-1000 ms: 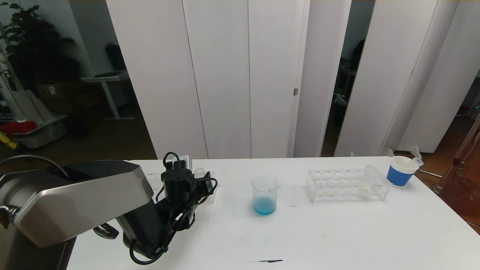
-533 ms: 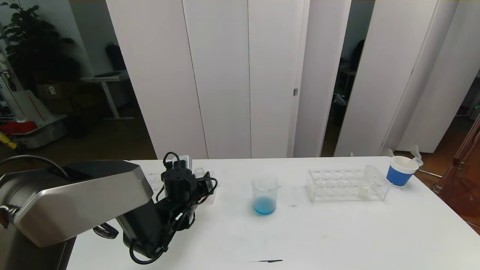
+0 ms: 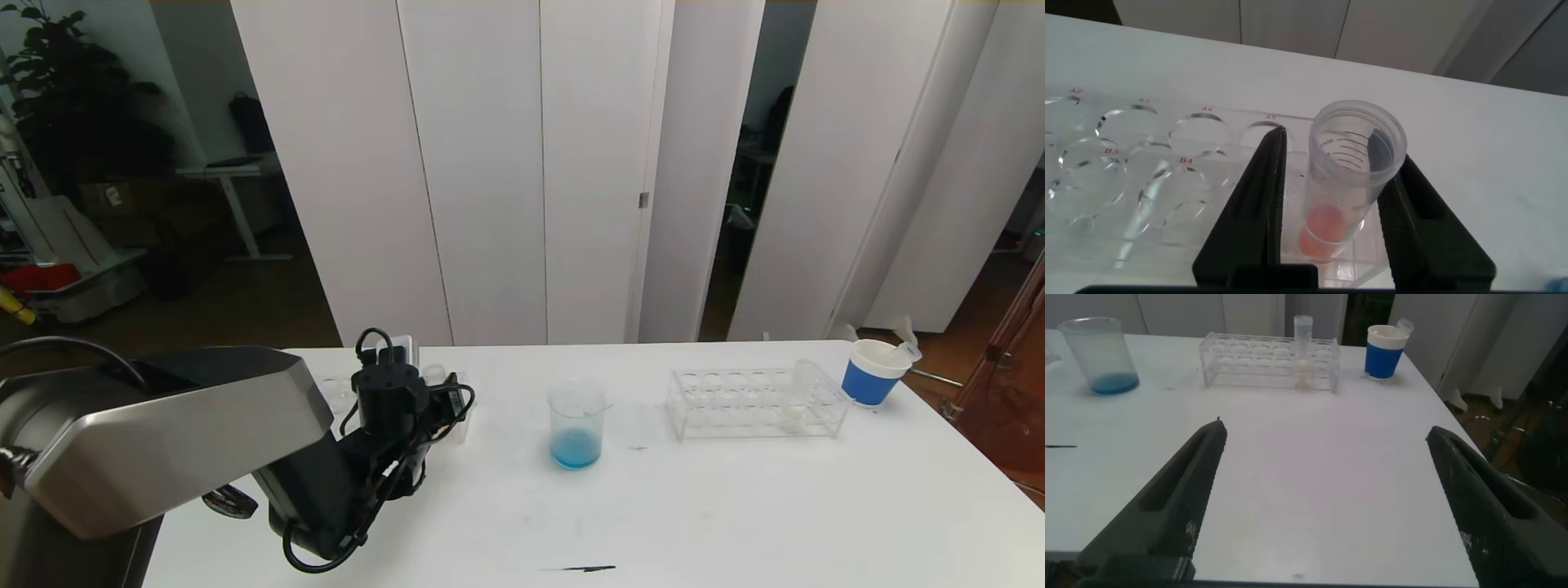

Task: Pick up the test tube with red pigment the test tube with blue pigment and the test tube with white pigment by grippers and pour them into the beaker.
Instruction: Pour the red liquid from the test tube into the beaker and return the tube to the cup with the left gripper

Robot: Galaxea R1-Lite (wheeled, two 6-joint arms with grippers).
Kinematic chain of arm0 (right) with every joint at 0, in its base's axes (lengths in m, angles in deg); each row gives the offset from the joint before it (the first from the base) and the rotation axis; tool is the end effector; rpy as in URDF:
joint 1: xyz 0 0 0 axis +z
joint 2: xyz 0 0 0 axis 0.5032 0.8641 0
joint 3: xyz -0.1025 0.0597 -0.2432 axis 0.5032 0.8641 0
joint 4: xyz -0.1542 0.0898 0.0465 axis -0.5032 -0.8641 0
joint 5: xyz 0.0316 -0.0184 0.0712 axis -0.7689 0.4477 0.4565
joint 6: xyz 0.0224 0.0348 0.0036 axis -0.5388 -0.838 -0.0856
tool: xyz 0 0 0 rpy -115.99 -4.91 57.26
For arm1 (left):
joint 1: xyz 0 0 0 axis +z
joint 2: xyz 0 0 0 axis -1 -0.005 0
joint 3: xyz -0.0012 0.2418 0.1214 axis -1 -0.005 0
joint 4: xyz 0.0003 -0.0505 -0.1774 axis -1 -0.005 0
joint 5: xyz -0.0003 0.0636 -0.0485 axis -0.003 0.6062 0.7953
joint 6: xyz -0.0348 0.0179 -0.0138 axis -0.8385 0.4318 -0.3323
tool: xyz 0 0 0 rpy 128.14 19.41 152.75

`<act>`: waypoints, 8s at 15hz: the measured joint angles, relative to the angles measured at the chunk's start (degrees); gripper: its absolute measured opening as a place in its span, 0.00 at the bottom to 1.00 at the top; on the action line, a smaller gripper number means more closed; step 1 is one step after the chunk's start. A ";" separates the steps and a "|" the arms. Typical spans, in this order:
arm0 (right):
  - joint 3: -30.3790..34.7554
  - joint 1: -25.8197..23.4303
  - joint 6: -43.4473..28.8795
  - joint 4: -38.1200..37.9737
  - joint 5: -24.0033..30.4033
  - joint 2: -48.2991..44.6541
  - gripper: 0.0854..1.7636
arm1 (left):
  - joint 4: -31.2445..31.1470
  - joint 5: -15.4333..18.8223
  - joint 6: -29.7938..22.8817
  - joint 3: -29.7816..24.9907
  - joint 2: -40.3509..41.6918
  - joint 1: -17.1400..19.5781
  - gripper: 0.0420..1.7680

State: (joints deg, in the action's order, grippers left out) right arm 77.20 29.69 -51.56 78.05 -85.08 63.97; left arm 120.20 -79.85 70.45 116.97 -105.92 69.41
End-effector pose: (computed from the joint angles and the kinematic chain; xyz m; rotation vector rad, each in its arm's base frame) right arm 0.0192 -0.0006 0.0749 -0.0296 0.0052 -0.0195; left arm 0.3644 -0.1174 0.0114 -0.1685 0.1783 0.0707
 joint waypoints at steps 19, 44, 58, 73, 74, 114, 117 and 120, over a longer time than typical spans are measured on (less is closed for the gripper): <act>0.00 -0.02 0.02 -0.02 -0.02 0.00 0.99 | -0.24 -0.09 8.12 0.96 7.39 -0.72 0.32; 0.00 0.04 0.02 -0.02 -0.02 0.00 0.99 | -12.29 30.03 24.39 16.10 14.34 -0.77 0.32; 0.00 0.01 0.02 0.00 -0.02 0.00 0.99 | -10.78 46.79 44.26 23.84 9.65 -4.94 0.32; 0.00 0.01 0.00 0.00 0.00 0.00 0.99 | -4.90 50.48 64.46 25.89 4.85 -2.56 0.32; 0.00 0.01 0.00 0.00 0.00 0.00 0.99 | -3.49 50.48 65.99 25.66 4.34 -2.56 0.32; 0.00 0.01 0.00 0.00 -0.04 0.00 0.99 | 4.83 54.87 88.97 23.14 -3.50 -5.23 0.32; 0.00 -0.02 0.02 -0.02 -0.02 0.00 0.99 | 5.02 56.88 89.60 24.30 -3.72 -4.74 0.32; 0.00 -0.02 0.00 -0.02 -0.02 0.00 0.99 | 5.08 57.49 89.99 25.28 -4.18 -4.57 0.32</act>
State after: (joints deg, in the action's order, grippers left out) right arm 77.20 29.67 -51.56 78.02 -85.10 63.97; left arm 125.28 -22.36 160.44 142.26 -110.10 64.83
